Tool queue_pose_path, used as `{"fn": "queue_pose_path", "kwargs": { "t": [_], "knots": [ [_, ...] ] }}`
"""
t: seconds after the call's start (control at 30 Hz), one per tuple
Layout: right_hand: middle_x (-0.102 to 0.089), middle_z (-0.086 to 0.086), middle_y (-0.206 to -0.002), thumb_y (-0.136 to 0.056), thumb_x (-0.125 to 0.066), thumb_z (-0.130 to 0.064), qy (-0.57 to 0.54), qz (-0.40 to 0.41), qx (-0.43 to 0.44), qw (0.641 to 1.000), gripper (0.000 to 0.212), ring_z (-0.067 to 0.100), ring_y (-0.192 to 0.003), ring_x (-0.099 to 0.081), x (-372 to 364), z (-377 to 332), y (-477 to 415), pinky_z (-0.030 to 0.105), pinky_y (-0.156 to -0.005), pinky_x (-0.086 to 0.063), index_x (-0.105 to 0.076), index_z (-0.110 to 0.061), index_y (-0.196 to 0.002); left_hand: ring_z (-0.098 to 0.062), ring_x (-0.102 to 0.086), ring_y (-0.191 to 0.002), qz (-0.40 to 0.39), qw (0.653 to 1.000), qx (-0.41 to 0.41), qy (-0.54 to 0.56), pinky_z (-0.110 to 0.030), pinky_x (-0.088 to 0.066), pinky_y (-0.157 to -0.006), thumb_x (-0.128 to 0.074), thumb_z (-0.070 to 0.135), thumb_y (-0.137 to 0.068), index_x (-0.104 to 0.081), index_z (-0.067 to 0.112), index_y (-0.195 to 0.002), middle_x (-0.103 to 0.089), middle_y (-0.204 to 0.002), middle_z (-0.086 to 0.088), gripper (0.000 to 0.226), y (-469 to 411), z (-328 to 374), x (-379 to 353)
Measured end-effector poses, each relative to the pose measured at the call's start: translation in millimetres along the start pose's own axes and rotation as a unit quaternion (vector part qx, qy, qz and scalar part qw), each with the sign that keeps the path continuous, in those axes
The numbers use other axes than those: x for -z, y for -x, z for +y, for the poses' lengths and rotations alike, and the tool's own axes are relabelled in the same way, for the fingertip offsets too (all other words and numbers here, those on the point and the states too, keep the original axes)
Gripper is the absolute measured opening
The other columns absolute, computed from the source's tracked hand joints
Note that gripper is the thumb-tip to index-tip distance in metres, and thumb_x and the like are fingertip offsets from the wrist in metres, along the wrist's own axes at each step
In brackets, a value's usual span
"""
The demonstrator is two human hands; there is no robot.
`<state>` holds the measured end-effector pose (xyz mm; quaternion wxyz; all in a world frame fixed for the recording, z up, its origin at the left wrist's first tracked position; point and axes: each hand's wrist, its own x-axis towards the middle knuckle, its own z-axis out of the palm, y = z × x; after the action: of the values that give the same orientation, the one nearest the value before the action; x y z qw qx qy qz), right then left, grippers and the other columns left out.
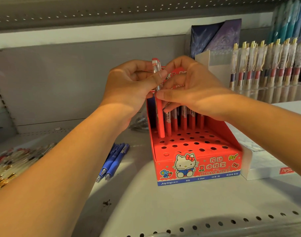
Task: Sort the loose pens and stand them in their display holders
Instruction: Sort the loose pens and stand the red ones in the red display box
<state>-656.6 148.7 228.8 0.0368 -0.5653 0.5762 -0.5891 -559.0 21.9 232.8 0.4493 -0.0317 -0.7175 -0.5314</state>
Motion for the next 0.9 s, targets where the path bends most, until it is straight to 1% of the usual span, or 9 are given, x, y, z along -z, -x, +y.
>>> {"fn": "queue_pose_path", "kwargs": {
  "t": [0.1, 0.2, 0.3, 0.4, 0.53, 0.67, 0.77, 0.83, 0.9],
  "knots": [
    [-0.070, 0.006, -0.074, -0.082, -0.075, -0.001, 0.023, -0.003, 0.001, 1.000, 0.039, 0.025, -0.064, -0.072, -0.4, 1.1, -0.9, 0.034, -0.059, -0.059, -0.049, -0.019, -0.105, -0.001, -0.066, -0.061, 0.002, 1.000, -0.003, -0.022, -0.014, -0.048, -0.052, -0.081, 0.016, -0.079, -0.068, 0.020, -0.086, -0.071, -0.066, 0.011, 0.015, 0.2, 0.7, 0.2],
    [-0.068, 0.001, -0.070, -0.082, -0.073, 0.001, 0.043, 0.002, 0.004, 0.999, 0.044, 0.027, -0.064, -0.071, 1.4, 1.1, -2.2, 0.037, -0.056, -0.060, -0.047, -0.023, -0.109, 0.005, -0.064, -0.063, 0.013, 0.999, 0.016, -0.044, -0.012, -0.046, -0.056, -0.079, 0.027, -0.082, -0.070, 0.023, -0.087, -0.071, -0.069, 0.014, 0.011, -0.9, 0.6, 0.5],
    [-0.065, 0.001, -0.069, -0.082, -0.072, 0.003, 0.070, 0.014, 0.002, 0.997, 0.057, 0.029, -0.063, -0.071, 6.9, 0.8, -4.8, 0.036, -0.054, -0.060, -0.045, -0.030, -0.120, 0.001, -0.064, -0.076, 0.054, 0.993, 0.080, -0.074, -0.023, -0.049, -0.072, -0.069, 0.043, -0.088, -0.068, 0.027, -0.090, -0.071, -0.081, 0.017, 0.016, -6.4, -2.2, 3.8],
    [-0.064, 0.011, -0.077, -0.082, -0.070, 0.003, 0.113, 0.029, -0.009, 0.993, 0.066, 0.028, -0.067, -0.072, 14.2, 0.7, -6.7, 0.036, -0.054, -0.060, -0.044, -0.041, -0.123, -0.010, -0.058, -0.091, 0.073, 0.975, 0.166, -0.127, -0.035, -0.051, -0.088, -0.066, 0.035, -0.088, -0.062, 0.025, -0.099, -0.062, -0.098, 0.009, 0.015, -7.0, -7.1, 8.2],
    [-0.065, 0.010, -0.094, -0.080, -0.072, 0.002, 0.178, 0.041, -0.022, 0.983, 0.063, 0.022, -0.068, -0.073, 21.4, 2.9, -6.9, 0.034, -0.053, -0.060, -0.046, -0.042, -0.116, -0.015, -0.051, -0.087, 0.019, 0.948, 0.273, -0.163, -0.046, -0.054, -0.088, -0.062, 0.017, -0.087, -0.057, 0.022, -0.101, -0.051, -0.095, 0.005, 0.016, -0.5, -14.0, 6.3],
    [-0.065, 0.011, -0.095, -0.080, -0.070, 0.002, 0.222, 0.049, -0.038, 0.973, 0.060, 0.019, -0.063, -0.073, 25.0, 7.3, -7.0, 0.033, -0.053, -0.060, -0.043, -0.040, -0.112, -0.031, -0.052, -0.106, -0.064, 0.919, 0.355, -0.158, -0.059, -0.056, -0.082, -0.053, 0.005, -0.085, -0.056, 0.016, -0.099, -0.049, -0.106, -0.006, 0.018, 7.3, -15.9, 5.1],
    [-0.064, 0.013, -0.093, -0.081, -0.069, 0.003, 0.238, 0.048, -0.051, 0.969, 0.060, 0.018, -0.060, -0.072, 23.9, 9.7, -6.9, 0.031, -0.052, -0.060, -0.040, -0.042, -0.107, -0.043, -0.054, -0.116, -0.124, 0.904, 0.381, -0.147, -0.063, -0.057, -0.073, -0.043, -0.001, -0.085, -0.057, 0.011, -0.109, -0.053, -0.122, -0.018, 0.030, 10.1, -18.6, 2.7],
    [-0.064, 0.013, -0.091, -0.082, -0.067, 0.005, 0.239, 0.047, -0.061, 0.968, 0.060, 0.019, -0.058, -0.072, 22.1, 11.3, -6.6, 0.032, -0.052, -0.060, -0.039, -0.041, -0.107, -0.045, -0.059, -0.111, -0.149, 0.903, 0.374, -0.150, -0.063, -0.057, -0.072, -0.036, -0.005, -0.085, -0.058, 0.010, -0.110, -0.058, -0.120, -0.022, 0.036, 9.6, -21.0, 1.5],
    [-0.064, 0.014, -0.090, -0.082, -0.066, 0.004, 0.248, 0.043, -0.072, 0.965, 0.058, 0.021, -0.057, -0.072, 20.8, 12.7, -6.2, 0.034, -0.053, -0.061, -0.039, -0.039, -0.110, -0.040, -0.067, -0.095, -0.165, 0.905, 0.359, -0.155, -0.063, -0.057, -0.073, -0.033, -0.008, -0.085, -0.060, 0.012, -0.101, -0.066, -0.106, -0.020, 0.037, 8.9, -24.0, 1.6]
  ]
}}
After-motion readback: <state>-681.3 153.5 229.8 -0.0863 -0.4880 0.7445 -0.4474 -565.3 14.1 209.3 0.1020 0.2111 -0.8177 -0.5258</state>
